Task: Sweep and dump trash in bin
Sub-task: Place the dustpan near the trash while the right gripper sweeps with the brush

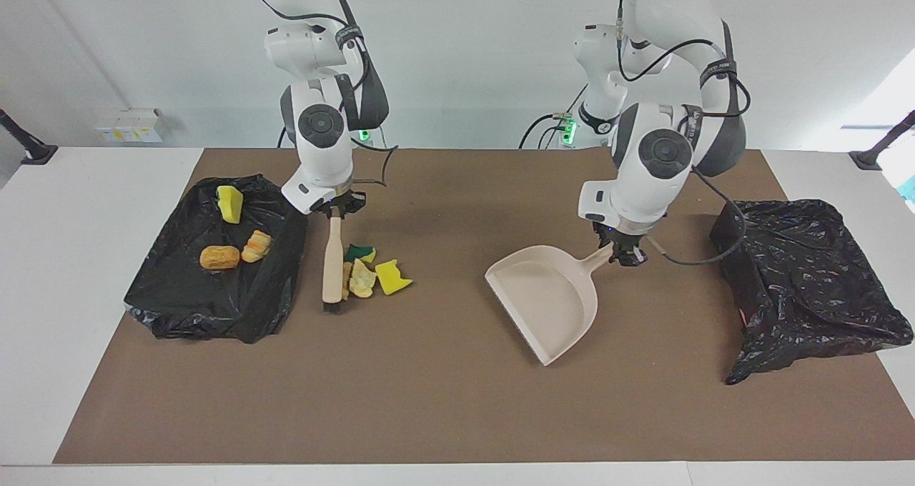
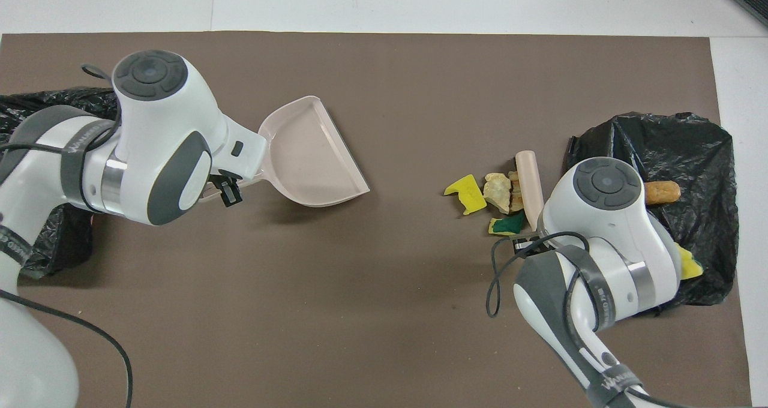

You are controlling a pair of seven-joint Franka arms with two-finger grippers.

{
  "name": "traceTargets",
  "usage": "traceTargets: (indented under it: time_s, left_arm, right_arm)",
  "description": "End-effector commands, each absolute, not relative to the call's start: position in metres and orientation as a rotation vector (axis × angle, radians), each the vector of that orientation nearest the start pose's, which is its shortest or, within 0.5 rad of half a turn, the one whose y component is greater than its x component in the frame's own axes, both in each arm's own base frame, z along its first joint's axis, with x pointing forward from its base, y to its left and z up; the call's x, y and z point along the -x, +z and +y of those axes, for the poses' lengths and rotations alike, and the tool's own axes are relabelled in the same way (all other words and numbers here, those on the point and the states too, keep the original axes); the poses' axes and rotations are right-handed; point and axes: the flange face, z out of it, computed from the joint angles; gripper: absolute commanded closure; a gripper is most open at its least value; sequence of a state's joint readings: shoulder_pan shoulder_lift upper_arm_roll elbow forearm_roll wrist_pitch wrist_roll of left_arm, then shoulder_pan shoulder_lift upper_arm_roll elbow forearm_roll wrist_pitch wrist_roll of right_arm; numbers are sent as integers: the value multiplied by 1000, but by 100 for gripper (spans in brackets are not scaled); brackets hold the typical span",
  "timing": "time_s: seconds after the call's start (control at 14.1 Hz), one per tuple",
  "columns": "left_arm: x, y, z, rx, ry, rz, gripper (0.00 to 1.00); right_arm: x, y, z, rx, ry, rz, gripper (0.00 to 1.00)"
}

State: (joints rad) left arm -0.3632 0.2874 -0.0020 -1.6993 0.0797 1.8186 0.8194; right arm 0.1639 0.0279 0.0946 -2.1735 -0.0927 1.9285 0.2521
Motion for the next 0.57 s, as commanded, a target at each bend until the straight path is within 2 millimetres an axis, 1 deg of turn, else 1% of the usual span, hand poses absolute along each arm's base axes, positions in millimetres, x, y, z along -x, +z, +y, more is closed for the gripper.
traceTargets:
  time_s: [0.0,0.07,0.14,0.21,0.28,0.36,0.43,0.5]
  left_arm:
    - [-542,407,-242,2419,251,1871,100]
    - [-528,401,-246,2403,243,1892,100]
    - [-514,396,-250,2387,232,1911,100]
    - [-507,392,-249,2382,234,1919,100]
    - [-500,388,-258,2360,244,1943,100]
    - [-491,382,-272,2335,242,1972,100]
    - [-485,378,-279,2317,220,1992,100]
    - [-484,379,-282,2314,215,1996,100]
  right_arm:
    - [-478,348,133,3166,463,-20,100]
    - [-475,347,141,3153,470,-26,100]
    - [-473,346,145,3144,475,-16,100]
    - [-472,345,145,3132,483,-10,100]
    - [-469,344,152,3118,492,-7,100]
    - [-465,342,161,3092,500,-1,100]
    - [-466,342,166,3065,485,23,100]
    - [-463,344,178,3062,466,3,100]
